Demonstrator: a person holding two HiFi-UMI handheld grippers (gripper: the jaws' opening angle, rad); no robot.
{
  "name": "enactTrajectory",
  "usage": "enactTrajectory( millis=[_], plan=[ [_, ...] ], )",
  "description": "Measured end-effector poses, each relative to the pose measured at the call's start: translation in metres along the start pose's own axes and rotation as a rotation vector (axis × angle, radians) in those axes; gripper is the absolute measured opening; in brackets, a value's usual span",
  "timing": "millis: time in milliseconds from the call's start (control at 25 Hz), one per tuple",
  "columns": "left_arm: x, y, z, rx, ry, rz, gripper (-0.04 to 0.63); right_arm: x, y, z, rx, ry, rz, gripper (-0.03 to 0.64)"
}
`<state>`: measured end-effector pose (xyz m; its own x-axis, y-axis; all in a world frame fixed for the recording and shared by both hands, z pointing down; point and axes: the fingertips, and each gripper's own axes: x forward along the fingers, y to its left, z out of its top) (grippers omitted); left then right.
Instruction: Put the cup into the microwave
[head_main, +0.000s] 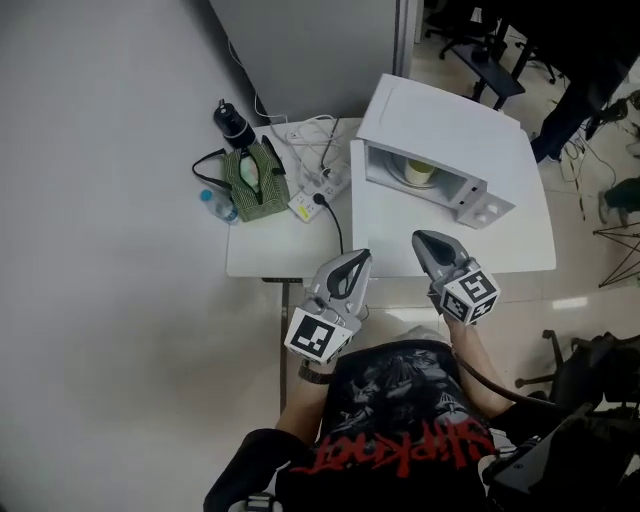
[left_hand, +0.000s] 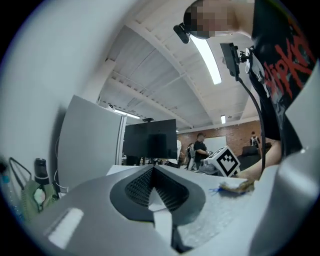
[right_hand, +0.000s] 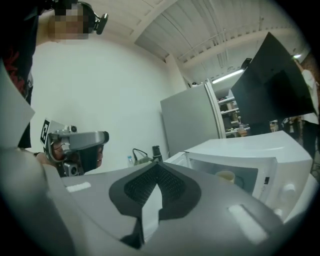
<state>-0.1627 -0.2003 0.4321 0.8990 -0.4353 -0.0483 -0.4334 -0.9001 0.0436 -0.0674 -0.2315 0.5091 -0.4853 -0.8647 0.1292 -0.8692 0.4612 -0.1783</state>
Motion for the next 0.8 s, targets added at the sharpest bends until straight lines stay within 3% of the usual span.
enactTrajectory(
  millis=[160,280,440,600,800],
  plan=[
    [0.02,-0.069,-0.002,0.038,0.032,0.107,0.002,-0.062,-0.011,0.007,-0.08,-0.007,0.105,0.003],
    [0.032,-0.128,-0.029,0.098,0.135,0.17,0.002,-0.128,-0.012,0.008,-0.185,-0.007,0.142,0.003],
    [0.04,-0.19,-0.05,0.057,0.187,0.277,0.002,-0.202,-0.011,0.007,-0.281,-0.023,0.196,0.003],
    [0.037,-0.256,-0.052,0.016,0.229,0.291,0.002,-0.259,-0.008,0.007,-0.224,-0.039,0.218,0.003],
    [0.042,-0.304,-0.044,-0.039,0.239,0.273,0.002,-0.299,-0.03,0.01,-0.116,-0.069,0.12,0.003]
  ],
)
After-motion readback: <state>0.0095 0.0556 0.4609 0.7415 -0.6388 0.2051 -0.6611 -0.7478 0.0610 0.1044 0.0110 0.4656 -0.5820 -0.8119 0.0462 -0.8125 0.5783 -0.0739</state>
